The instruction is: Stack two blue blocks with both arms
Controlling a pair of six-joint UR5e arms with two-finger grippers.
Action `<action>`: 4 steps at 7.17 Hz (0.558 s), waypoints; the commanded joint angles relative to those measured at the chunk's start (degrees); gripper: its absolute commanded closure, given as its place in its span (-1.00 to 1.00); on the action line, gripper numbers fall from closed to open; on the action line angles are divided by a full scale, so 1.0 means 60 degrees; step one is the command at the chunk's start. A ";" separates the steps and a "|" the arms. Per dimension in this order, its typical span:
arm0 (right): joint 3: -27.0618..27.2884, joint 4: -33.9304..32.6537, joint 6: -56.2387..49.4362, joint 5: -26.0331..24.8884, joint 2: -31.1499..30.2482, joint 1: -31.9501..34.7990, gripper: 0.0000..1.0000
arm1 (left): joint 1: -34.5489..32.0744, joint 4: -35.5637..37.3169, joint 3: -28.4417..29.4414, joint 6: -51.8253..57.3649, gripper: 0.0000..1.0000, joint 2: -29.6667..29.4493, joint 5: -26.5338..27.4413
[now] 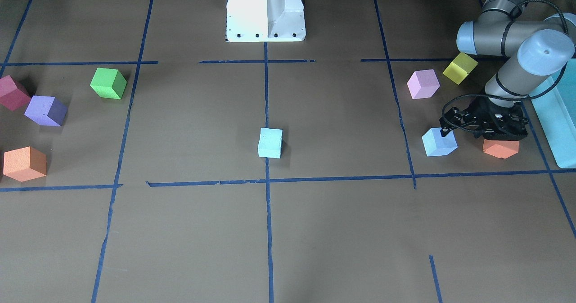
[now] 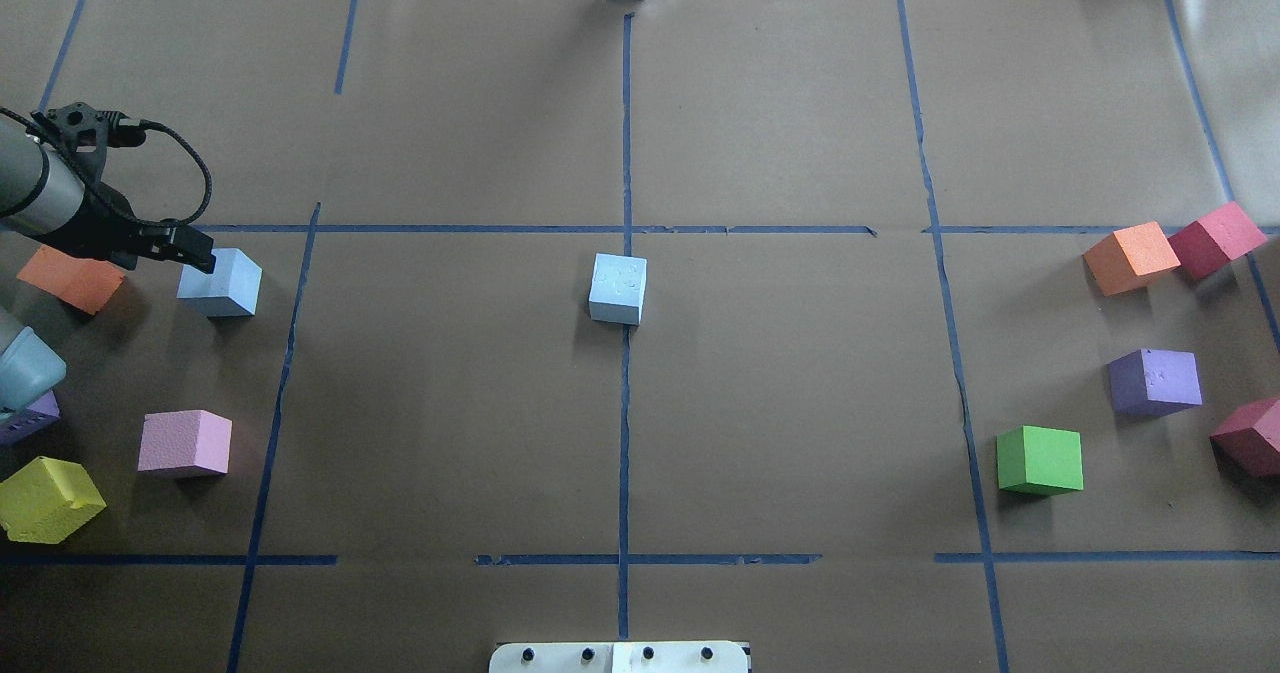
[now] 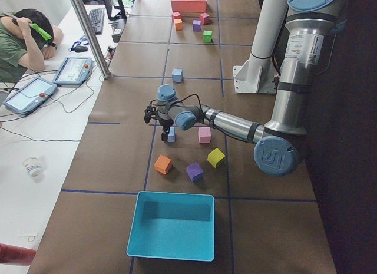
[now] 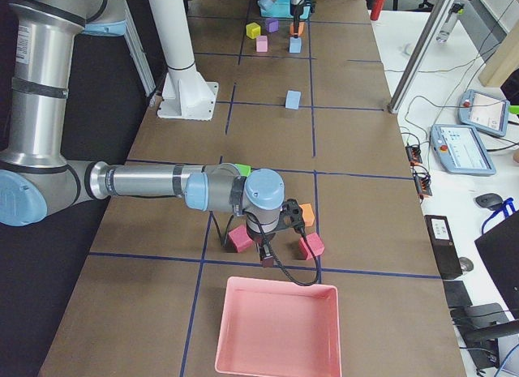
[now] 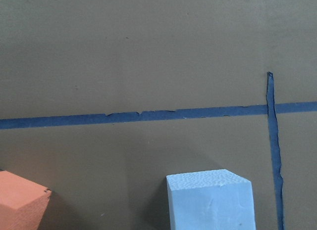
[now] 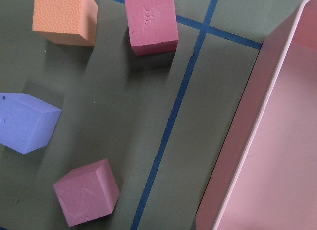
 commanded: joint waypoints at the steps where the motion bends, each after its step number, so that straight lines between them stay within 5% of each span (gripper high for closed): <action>1: -0.0001 0.0000 -0.0020 0.0000 -0.0010 0.0000 -0.99 | 0.0306 -0.0021 0.0074 -0.0466 -1.00 -0.0220 0.0014; 4: -0.0016 0.0000 -0.0035 0.0000 -0.0010 0.0000 -0.99 | 0.0660 -0.0036 0.0700 -0.0645 -1.00 -0.0469 0.0058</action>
